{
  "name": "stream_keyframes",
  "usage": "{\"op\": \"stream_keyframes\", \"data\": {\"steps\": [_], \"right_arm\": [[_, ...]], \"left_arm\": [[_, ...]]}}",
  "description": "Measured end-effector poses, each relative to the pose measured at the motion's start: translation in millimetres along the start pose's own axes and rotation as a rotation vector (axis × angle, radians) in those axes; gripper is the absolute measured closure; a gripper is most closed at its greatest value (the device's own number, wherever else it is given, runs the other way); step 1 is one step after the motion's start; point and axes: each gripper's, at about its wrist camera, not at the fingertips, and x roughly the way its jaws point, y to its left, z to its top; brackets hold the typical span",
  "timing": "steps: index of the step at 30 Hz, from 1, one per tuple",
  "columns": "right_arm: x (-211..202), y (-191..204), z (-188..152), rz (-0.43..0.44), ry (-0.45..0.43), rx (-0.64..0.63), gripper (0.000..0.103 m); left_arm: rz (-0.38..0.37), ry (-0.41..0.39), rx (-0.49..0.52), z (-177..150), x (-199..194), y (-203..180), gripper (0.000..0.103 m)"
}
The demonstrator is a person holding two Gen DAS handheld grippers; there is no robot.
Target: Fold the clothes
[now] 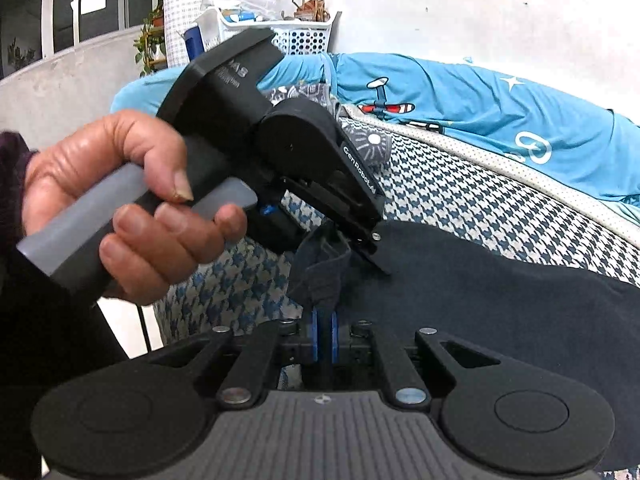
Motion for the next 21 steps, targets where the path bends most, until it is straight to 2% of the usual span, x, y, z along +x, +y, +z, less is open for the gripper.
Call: {"op": "stream_keyframes", "data": {"steps": [3,5,7,21], "right_arm": [[3.0,3.1,-4.6,-0.008,0.017,-0.023,0.089],[3.9,6.3,-7.4,-0.011,0.022,-0.039,0.074],[5.2,11.0,-9.9,-0.023,0.022,-0.065,0.069],[14.2,39.5,-20.1,-0.058,0.020,-0.210,0.060]], "left_arm": [[0.012,0.000,-0.005,-0.1,1.4,-1.2,0.094],[0.020,-0.003,-0.008,0.0,1.4,-2.9,0.094],[0.028,-0.003,-0.015,0.6,3.6,-6.8,0.094],[0.046,0.000,-0.035,0.0,4.6,-16.7,0.094]]}}
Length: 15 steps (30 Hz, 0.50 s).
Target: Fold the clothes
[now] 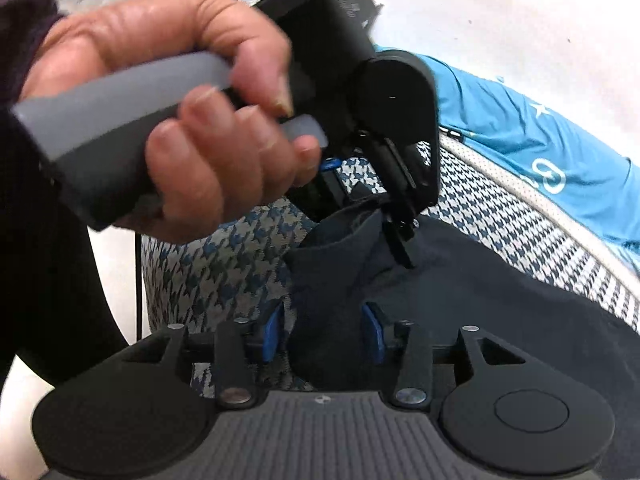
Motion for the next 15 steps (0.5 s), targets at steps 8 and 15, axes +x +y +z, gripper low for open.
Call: {"op": "stream_keyframes", "data": {"steps": [8,15], "right_arm": [[14.0,8.3,0.4,-0.098,-0.027,-0.044,0.064],[10.2,-0.7,1.4,-0.134,-0.037,-0.011,0.097]], "left_arm": [[0.009,-0.004,-0.008,-4.6,-4.4,3.0,0.094],[0.021,-0.048,-0.015,0.0,-9.3,10.9,0.084]]}}
